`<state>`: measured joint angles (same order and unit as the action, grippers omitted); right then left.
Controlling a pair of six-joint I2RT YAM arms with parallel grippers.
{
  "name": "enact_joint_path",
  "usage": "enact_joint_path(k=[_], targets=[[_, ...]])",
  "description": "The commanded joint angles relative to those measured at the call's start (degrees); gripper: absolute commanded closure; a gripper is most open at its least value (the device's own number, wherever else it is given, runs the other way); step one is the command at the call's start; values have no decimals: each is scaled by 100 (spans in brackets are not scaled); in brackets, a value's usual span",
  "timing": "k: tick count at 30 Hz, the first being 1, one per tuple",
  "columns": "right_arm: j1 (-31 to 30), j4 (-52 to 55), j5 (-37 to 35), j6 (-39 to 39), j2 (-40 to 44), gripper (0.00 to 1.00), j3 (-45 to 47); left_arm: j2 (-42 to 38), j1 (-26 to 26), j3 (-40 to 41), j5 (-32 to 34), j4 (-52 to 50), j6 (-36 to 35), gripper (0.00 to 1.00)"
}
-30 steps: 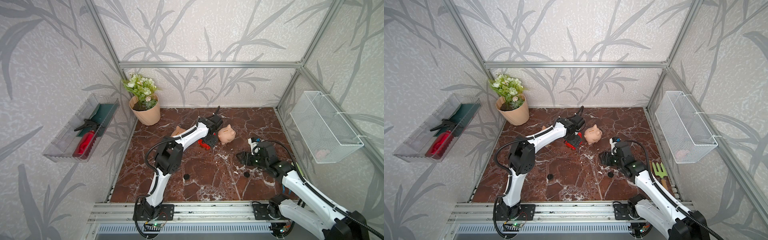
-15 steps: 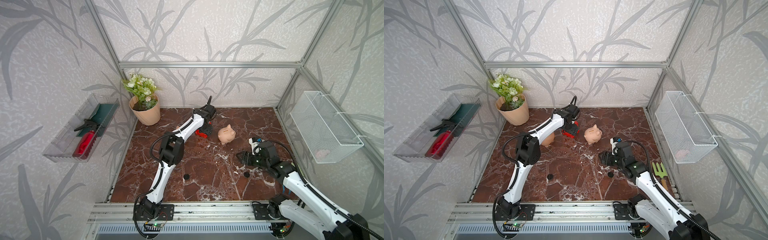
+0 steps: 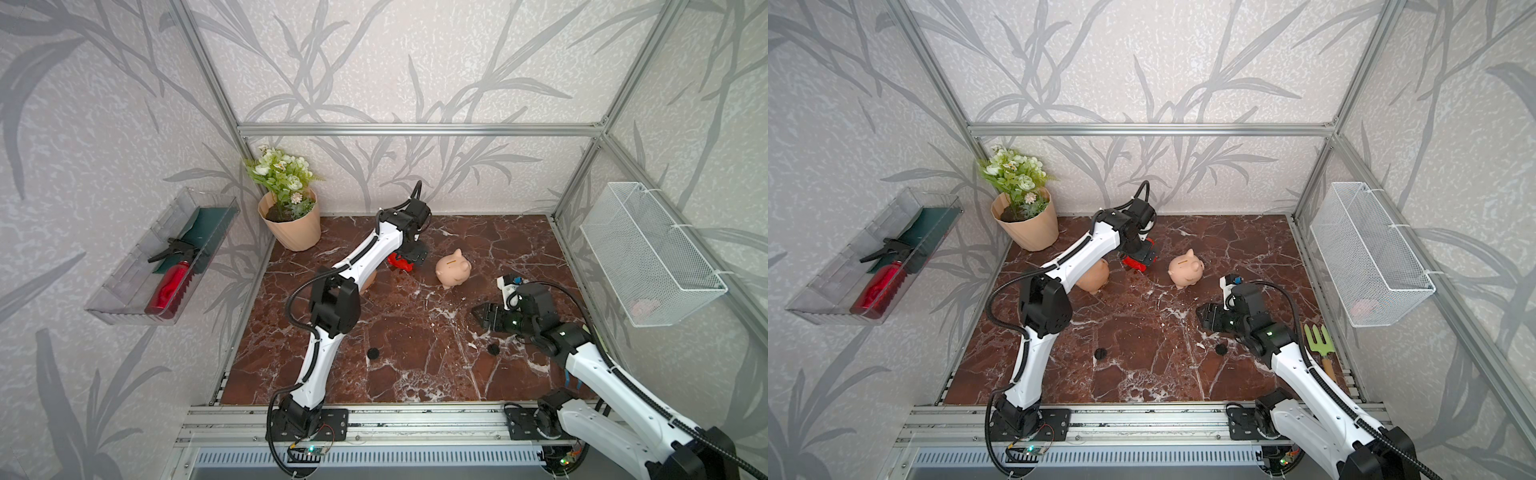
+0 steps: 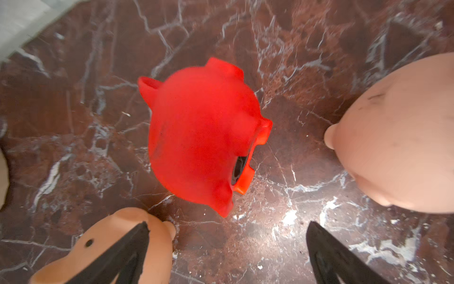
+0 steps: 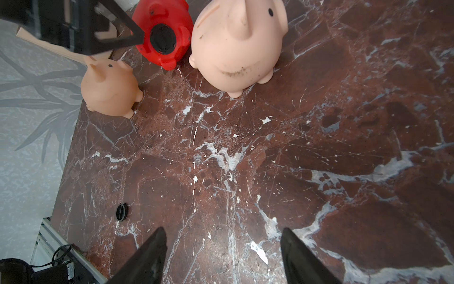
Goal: Close piggy banks
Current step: Move the piggy bank to the center of the board.
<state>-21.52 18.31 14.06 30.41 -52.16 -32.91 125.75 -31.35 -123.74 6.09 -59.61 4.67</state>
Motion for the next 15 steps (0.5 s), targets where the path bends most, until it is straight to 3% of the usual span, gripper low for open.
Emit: enact_joint_path(k=[1,4,7,11,15], targets=[[34,-15,88,0,13,27,78,-970,90,727,184,233,-178,1],[34,-76,123,0,4,27,124,-1634,205,1640,249,757,-476,1],[34,-159,167,8,-30,27,166,-2211,468,2477,-217,1114,-690,1],[34,-205,219,1,-62,27,179,-3078,687,3859,-286,2089,-844,1],[34,-158,263,-69,-16,27,125,-3661,1192,4912,-559,2978,-928,1]])
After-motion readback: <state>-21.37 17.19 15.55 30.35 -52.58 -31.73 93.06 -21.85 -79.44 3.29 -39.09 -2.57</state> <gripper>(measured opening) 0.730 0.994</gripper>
